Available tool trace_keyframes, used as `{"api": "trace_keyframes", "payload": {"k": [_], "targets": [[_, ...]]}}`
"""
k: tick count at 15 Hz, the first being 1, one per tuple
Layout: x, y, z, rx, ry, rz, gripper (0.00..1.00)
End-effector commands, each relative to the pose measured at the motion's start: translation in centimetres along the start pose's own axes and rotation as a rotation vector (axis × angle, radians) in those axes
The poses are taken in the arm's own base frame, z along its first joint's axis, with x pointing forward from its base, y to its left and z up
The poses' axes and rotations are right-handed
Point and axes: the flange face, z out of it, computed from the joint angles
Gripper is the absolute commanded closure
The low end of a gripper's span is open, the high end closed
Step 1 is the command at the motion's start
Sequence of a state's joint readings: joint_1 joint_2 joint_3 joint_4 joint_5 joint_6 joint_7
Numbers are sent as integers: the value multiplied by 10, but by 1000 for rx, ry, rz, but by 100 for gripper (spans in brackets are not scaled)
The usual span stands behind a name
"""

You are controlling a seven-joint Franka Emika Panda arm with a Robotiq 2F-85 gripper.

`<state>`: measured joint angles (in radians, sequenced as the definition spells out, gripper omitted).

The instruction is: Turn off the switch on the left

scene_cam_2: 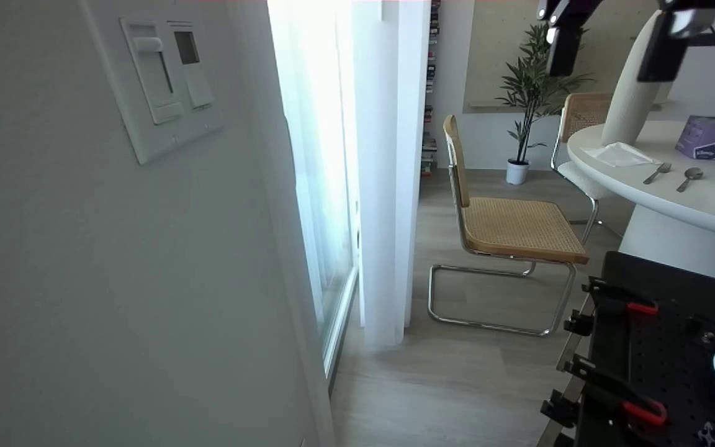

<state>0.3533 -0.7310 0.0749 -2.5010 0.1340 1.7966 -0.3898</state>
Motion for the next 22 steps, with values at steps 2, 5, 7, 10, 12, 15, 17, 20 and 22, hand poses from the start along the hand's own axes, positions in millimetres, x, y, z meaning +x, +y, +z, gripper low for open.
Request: {"api": "trace_keyframes", "payload": {"k": [2, 5, 7, 10, 12, 15, 17, 20, 22], "targets": [[45, -15, 11, 2, 78, -19, 0], [72, -24, 19, -4, 123, -28, 0], [89, -31, 19, -6, 158, -30, 0], [110, -40, 15, -11, 221, -34, 0], [116, -48, 11, -9, 253, -43, 0], [118, -64, 12, -17, 344, -3, 25], [122, -79, 17, -30, 455, 57, 34], [131, -110, 31, -61, 619, 137, 58], [145, -117, 44, -100, 721, 172, 73]]}}
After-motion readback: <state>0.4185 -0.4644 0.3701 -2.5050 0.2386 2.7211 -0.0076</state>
